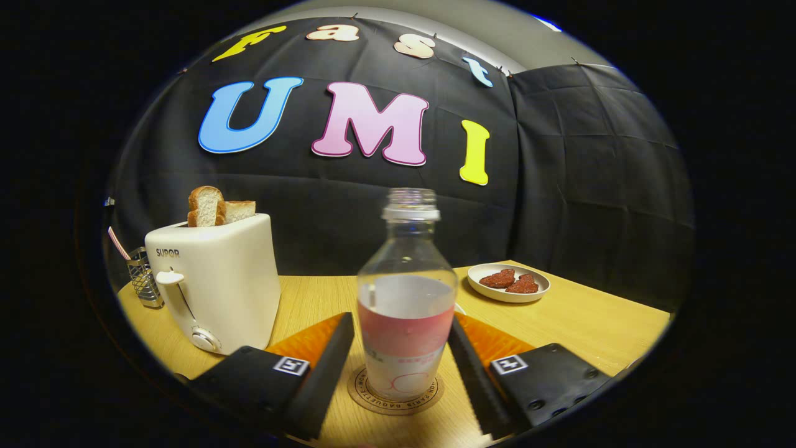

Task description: Take the bottle from table, then pour the juice into the cup, finally place the bottle on the coaster

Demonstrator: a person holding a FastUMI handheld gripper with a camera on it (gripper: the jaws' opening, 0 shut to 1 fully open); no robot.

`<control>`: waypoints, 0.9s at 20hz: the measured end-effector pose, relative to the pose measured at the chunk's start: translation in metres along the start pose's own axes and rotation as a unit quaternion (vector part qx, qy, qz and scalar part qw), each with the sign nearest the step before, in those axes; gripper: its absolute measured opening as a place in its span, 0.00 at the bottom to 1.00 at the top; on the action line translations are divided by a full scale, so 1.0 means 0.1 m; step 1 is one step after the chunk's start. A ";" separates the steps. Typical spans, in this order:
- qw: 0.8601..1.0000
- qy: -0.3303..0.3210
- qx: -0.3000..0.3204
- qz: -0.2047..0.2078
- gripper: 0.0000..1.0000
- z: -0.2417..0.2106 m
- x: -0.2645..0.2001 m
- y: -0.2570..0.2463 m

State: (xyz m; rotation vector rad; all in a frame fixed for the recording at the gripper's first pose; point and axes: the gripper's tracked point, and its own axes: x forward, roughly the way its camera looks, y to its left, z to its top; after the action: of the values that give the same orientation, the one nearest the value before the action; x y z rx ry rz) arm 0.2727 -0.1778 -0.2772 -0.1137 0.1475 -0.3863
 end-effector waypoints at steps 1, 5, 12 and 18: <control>1.000 0.002 0.001 -0.006 1.00 0.00 -0.03 -0.03; 1.000 0.000 0.005 -0.009 0.97 0.15 -0.28 -0.11; 0.999 -0.024 -0.005 0.026 0.97 0.66 -1.03 -0.22; 0.997 -0.030 -0.003 0.068 0.97 1.04 -1.78 -0.21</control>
State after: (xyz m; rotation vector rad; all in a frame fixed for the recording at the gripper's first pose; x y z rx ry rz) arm 0.1193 -0.1209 -0.1507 -0.1200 0.0966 -0.2460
